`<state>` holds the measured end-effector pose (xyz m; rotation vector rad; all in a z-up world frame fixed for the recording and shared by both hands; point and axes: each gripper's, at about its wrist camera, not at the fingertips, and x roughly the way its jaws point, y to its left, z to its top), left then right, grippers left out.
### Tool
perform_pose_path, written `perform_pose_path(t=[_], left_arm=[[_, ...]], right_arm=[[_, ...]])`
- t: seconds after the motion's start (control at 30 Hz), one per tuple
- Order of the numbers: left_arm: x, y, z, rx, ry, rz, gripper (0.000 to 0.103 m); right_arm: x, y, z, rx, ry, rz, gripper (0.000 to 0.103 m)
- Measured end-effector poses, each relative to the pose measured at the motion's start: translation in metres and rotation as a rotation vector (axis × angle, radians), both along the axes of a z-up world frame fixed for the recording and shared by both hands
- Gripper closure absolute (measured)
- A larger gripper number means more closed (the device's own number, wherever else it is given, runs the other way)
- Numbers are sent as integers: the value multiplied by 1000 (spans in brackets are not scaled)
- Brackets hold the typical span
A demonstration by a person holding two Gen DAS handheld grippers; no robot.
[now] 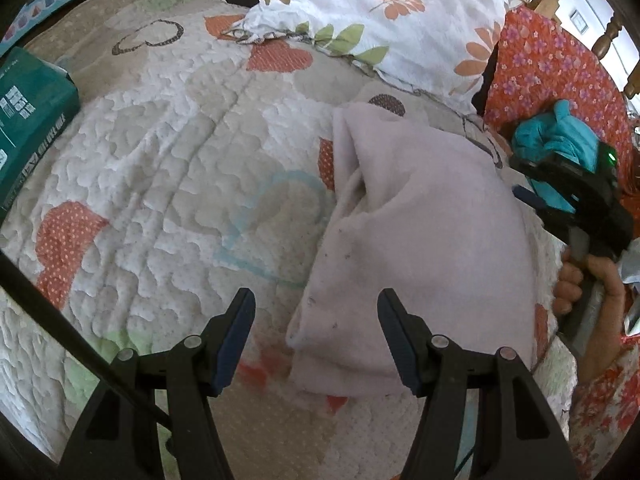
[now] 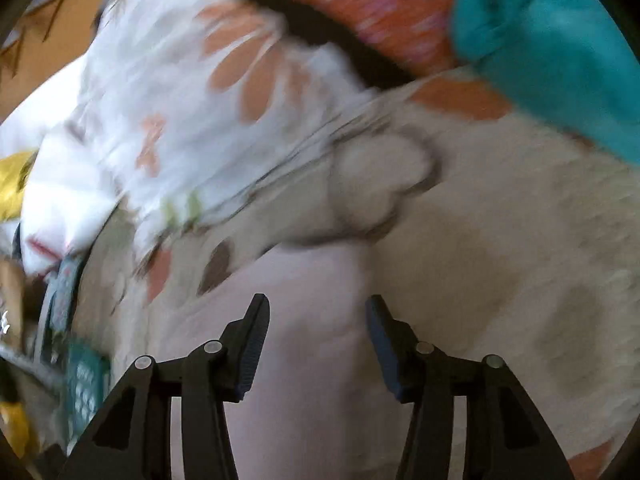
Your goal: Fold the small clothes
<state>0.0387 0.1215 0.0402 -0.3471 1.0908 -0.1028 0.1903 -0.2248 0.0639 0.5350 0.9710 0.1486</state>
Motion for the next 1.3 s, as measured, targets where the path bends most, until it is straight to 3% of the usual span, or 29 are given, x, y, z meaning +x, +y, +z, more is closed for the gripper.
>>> perform_pose_path(t=[0.1,0.27,0.4,0.53,0.6,0.7,0.9,1.0,1.07,1.17,1.23,1.3], left_arm=[[-2,0,1,4,-5,-1,40],[-18,-11,2,39,-42,-19,40],[-46,-32,8,60,-93,-56,40],[-90,-66,8,104,-159,-105,33],[-106,-77,0,94,-142,-116,33],[-127,-84,-23,59,-64,-108,33],[-138,-97,-28,160,-109,-139,30],[-142,-103,-31,175,-126,-147,22],[-145,-109,-35,182,-127,-169,10],[-144,-122,-40,238,-121,-218,0],[-145,-129,-43,277,-127,-229,0],[-146,-127,-43,265,-132,-216,0]], right_arm=[[-35,-9,15,-19,-22,48,46],[-130,-8,19,-170,-34,134,40],[-209,-13,3,-374,-34,129,37],[-255,-22,-27,-392,39,102,36],[-267,-20,-33,-420,32,92,36],[-273,-9,-32,-503,27,129,27],[-275,-11,-38,-520,36,100,11],[-274,-8,-38,-521,36,92,7],[-275,-9,-39,-504,29,82,4],[-277,-8,-41,-481,38,62,1],[-276,-7,-41,-489,50,55,1],[-276,-6,-41,-492,60,51,1]])
